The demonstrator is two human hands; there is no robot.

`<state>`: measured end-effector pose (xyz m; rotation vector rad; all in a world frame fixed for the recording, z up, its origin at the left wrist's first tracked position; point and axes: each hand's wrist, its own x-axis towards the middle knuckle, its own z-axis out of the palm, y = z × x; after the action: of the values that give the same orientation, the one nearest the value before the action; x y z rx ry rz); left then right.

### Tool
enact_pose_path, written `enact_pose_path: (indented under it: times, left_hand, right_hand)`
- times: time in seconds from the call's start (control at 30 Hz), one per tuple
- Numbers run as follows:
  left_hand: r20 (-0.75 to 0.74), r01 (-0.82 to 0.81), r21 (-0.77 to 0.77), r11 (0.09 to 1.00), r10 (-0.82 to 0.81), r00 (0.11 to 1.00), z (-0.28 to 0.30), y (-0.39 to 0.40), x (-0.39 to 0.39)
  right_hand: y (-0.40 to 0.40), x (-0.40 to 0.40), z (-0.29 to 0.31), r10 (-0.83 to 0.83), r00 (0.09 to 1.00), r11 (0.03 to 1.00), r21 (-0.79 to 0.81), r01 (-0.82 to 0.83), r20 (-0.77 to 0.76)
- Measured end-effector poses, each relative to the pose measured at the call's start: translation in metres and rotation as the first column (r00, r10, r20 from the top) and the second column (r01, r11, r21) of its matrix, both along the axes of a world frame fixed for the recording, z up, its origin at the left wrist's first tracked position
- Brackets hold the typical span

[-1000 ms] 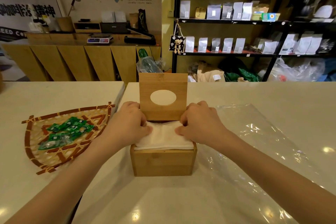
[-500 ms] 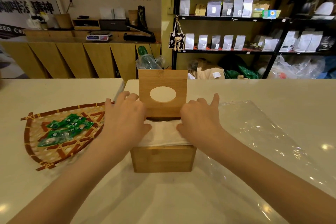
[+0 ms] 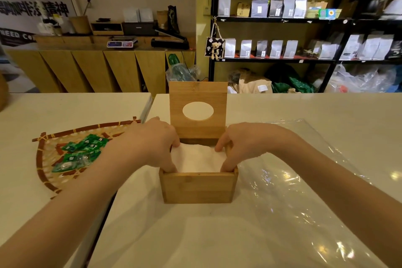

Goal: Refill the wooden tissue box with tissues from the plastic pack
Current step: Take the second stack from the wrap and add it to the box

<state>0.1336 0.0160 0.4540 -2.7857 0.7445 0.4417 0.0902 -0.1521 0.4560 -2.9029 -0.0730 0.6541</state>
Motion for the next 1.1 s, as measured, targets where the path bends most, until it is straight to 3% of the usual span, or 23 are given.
enact_pose_path:
  times: [0.13, 0.43, 0.73, 0.97, 1.1]
  left_hand:
    - [0.097, -0.004, 0.090, 0.996, -0.005, 0.995, -0.006, -0.005, -0.003]
    - [0.014, -0.060, 0.055, 0.997, 0.059, 0.998, -0.014, -0.006, 0.009]
    - [-0.035, -0.072, -0.037, 0.997, 0.070, 0.997, -0.002, -0.003, -0.001]
    - [0.048, -0.138, 0.012, 0.990, 0.137, 0.989, -0.012, -0.010, -0.001]
    - [0.046, -0.104, -0.012, 0.995, 0.104, 0.993, -0.015, -0.007, -0.001]
  right_hand:
    - [0.006, 0.006, -0.005, 0.035, 0.999, 0.995, -0.096, -0.034, 0.010]
    - [0.019, 0.005, -0.009, 0.002, 1.000, 0.963, -0.270, 0.002, 0.014]
    - [0.016, 0.009, 0.003, 0.024, 1.000, 0.982, -0.186, -0.027, -0.017]
    - [0.024, 0.003, -0.004, -0.006, 1.000, 0.938, -0.346, 0.010, 0.014]
    - [0.016, 0.003, -0.012, -0.081, 0.994, 0.975, -0.203, 0.094, 0.072]
